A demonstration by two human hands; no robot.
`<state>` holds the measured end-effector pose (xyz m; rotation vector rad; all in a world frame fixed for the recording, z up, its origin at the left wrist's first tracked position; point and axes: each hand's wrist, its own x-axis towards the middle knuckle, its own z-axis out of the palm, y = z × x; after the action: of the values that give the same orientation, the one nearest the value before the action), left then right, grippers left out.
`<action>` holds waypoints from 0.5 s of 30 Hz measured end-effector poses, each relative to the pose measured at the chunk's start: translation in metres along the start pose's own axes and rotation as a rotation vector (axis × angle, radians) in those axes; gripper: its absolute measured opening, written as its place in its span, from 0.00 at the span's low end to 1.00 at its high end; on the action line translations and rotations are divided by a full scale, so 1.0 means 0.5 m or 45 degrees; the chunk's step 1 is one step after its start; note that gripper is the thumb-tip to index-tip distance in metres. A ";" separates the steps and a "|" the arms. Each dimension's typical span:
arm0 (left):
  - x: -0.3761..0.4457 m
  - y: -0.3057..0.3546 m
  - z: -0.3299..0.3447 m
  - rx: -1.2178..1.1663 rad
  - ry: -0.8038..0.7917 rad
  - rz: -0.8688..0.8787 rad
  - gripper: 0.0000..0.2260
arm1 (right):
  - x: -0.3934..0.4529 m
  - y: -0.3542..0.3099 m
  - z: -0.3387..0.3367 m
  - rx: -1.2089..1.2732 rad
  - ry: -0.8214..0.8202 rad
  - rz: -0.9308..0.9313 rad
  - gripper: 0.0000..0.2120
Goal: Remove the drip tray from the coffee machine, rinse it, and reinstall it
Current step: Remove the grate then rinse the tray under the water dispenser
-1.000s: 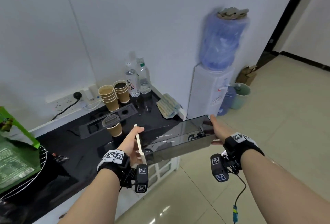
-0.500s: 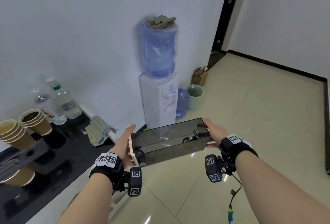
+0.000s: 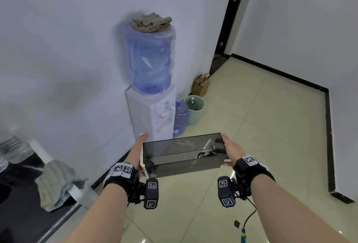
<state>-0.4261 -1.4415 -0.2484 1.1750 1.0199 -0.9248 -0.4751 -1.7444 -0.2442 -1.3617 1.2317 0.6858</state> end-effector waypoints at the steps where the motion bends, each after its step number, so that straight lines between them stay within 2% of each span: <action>1: 0.014 0.001 0.006 -0.005 -0.002 0.019 0.34 | 0.018 0.001 -0.001 0.010 0.006 -0.010 0.19; 7: 0.128 0.013 0.022 -0.070 0.031 0.160 0.26 | 0.139 -0.004 0.020 0.006 0.023 -0.072 0.23; 15: 0.353 -0.003 -0.051 0.003 0.101 0.189 0.18 | 0.327 0.056 0.127 -0.006 0.027 -0.123 0.23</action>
<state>-0.3807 -1.4241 -0.4199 1.2802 0.9808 -0.7678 -0.4387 -1.7251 -0.4170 -1.4261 1.1733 0.6082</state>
